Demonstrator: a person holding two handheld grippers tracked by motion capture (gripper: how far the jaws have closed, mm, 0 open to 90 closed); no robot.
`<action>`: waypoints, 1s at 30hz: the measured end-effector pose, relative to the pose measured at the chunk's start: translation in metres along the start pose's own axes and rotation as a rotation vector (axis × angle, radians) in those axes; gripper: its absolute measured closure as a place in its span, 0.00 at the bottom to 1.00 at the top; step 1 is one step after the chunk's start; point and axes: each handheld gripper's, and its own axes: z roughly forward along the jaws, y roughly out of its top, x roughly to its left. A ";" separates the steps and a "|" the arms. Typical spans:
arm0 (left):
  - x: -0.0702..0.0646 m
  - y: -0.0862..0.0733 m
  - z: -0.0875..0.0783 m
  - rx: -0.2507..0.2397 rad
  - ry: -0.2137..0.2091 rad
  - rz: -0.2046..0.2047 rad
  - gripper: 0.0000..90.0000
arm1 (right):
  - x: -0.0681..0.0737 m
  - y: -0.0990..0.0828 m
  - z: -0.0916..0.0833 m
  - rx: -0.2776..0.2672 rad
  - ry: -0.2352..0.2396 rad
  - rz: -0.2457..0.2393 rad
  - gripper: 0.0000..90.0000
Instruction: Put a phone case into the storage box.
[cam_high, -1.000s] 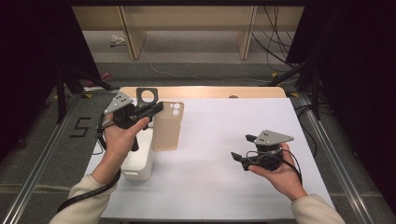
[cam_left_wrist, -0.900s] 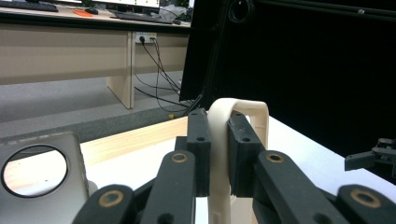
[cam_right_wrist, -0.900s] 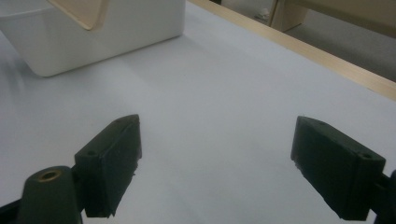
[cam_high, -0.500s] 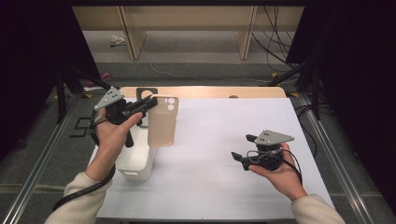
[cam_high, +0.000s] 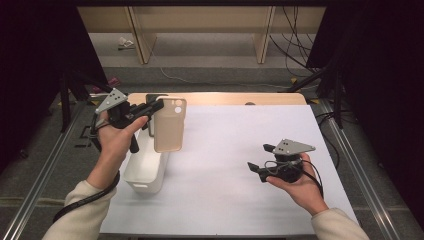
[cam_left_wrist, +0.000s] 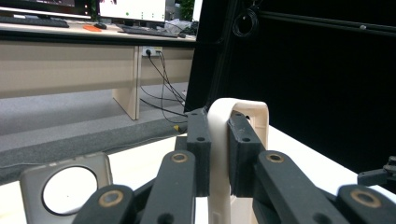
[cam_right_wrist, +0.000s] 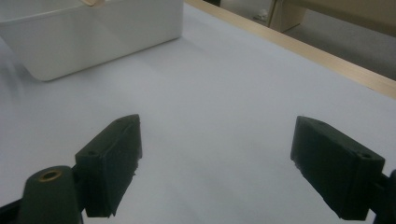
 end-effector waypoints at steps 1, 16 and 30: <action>0.002 0.001 0.000 0.000 0.001 0.001 0.90 | 0.000 0.000 0.000 0.002 0.001 0.000 0.19; 0.027 0.011 0.003 -0.008 0.044 0.023 0.90 | 0.000 0.000 -0.001 -0.006 -0.001 0.009 0.19; 0.046 0.009 0.004 -0.021 0.070 0.019 0.90 | -0.001 0.001 -0.002 -0.017 -0.003 0.018 0.19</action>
